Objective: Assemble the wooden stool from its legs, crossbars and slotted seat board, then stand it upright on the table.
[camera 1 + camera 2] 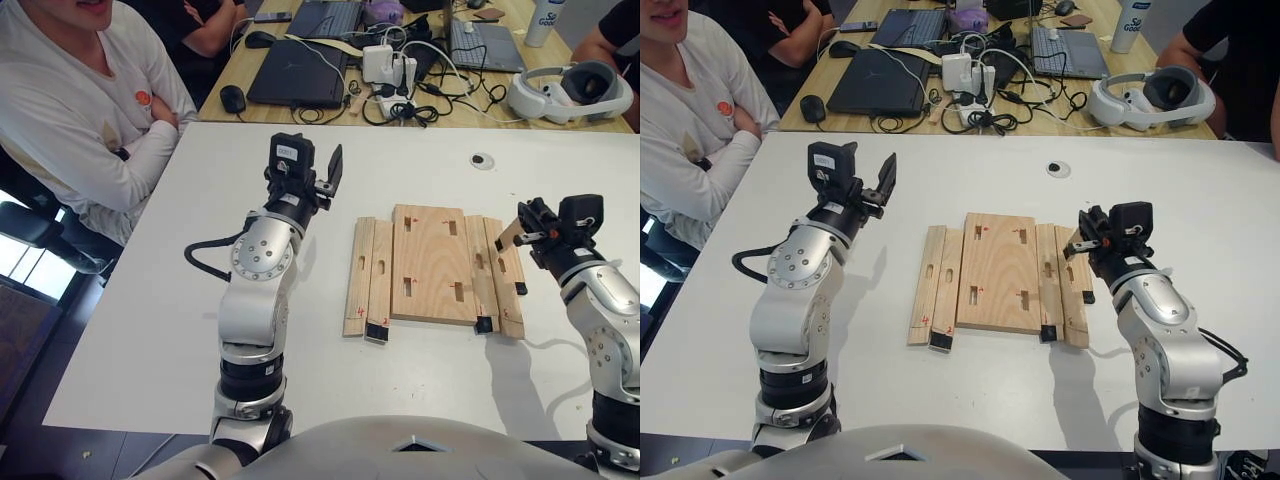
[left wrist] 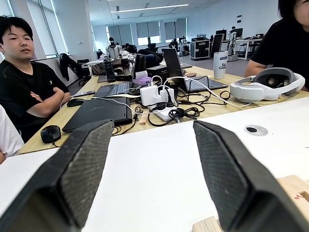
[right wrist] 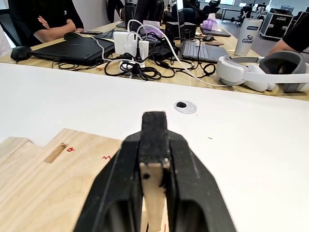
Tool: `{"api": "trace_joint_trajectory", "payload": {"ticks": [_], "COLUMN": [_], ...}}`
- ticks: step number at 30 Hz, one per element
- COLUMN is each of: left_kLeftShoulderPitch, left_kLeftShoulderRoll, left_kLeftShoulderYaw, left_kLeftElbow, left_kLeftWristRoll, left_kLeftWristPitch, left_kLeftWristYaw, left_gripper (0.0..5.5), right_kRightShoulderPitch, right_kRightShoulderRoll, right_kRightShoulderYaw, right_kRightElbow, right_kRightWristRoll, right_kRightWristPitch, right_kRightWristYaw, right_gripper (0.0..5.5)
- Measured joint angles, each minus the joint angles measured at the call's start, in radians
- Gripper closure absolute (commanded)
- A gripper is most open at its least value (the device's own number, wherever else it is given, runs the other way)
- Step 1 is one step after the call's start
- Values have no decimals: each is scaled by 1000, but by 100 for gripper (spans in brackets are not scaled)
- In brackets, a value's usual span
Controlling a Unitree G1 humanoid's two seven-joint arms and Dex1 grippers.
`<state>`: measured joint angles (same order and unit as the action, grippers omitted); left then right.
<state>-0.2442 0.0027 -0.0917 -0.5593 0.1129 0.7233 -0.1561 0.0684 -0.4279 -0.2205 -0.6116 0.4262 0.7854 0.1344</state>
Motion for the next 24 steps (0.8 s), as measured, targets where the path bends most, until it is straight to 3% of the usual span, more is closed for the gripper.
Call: {"api": "trace_joint_trajectory", "payload": {"ticks": [11, 24], "left_kLeftShoulderPitch": [-1, 0], "left_kLeftShoulderRoll": [15, 34], "left_kLeftShoulderYaw": [-8, -25], "left_kLeftElbow": [-10, -12], "left_kLeftWristRoll": [-11, -17], "left_kLeftWristPitch": [12, 12], "left_kLeftWristYaw": [26, 36], "left_gripper": [244, 244], "right_kRightShoulderPitch": [43, -1], "right_kRightShoulderRoll": [35, 40], "right_kRightShoulderYaw": [-2, 7], "right_kRightElbow": [-178, -27], "right_kRightWristRoll": [60, -23], "right_kRightWristPitch": [170, 59], "right_kRightWristYaw": [-37, -19], "right_gripper": [512, 512]}}
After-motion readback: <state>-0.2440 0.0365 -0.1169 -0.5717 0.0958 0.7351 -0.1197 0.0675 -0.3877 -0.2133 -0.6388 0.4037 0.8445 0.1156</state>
